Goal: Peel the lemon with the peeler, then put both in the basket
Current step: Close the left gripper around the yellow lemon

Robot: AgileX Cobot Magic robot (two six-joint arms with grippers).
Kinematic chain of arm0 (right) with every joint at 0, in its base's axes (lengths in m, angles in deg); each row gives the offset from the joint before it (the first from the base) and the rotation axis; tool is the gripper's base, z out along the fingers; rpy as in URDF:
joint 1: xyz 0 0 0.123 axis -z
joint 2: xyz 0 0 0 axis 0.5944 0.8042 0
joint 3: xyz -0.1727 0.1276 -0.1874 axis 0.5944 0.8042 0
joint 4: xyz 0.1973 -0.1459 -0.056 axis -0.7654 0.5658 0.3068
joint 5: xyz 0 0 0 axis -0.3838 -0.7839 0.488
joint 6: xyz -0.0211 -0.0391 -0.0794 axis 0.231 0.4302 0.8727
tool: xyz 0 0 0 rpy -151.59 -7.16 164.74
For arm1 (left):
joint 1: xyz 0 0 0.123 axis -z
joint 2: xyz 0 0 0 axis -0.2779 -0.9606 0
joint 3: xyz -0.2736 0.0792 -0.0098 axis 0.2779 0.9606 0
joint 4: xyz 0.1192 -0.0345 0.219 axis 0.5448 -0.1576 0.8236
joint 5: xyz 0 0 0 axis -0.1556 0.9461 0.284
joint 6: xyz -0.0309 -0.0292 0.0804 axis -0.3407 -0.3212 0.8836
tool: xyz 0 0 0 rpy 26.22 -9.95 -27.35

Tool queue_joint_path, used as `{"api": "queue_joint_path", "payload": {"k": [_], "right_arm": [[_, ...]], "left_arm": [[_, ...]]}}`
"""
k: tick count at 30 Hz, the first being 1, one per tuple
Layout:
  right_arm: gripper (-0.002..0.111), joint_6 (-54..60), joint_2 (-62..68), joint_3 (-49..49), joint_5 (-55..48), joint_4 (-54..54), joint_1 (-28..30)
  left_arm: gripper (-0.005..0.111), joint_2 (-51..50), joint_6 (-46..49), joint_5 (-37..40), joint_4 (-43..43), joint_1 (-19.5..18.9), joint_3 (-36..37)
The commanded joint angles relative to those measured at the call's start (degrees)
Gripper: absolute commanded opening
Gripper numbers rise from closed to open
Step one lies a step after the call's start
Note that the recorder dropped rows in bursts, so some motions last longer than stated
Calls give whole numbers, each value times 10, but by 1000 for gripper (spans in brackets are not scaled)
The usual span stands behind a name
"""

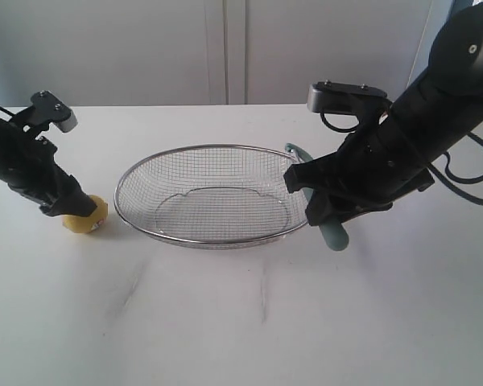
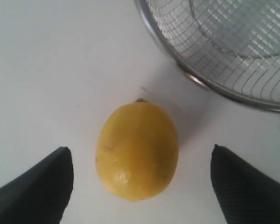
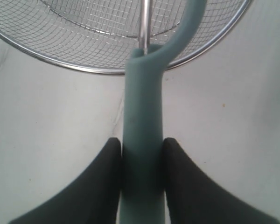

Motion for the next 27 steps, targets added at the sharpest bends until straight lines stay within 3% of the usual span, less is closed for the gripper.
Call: {"api": "queue_joint_path", "payload": {"k": [1, 22, 27], "right_arm": [[0, 3, -6, 2, 18, -3, 4], [0, 3, -6, 2, 33, -3, 4], [0, 3, -6, 2, 33, -3, 4]], "left_arm": [[83, 0, 55, -2, -47, 3, -3], [83, -86, 97, -26, -94, 3, -3], [78, -88, 95, -26, -94, 3, -3]]}}
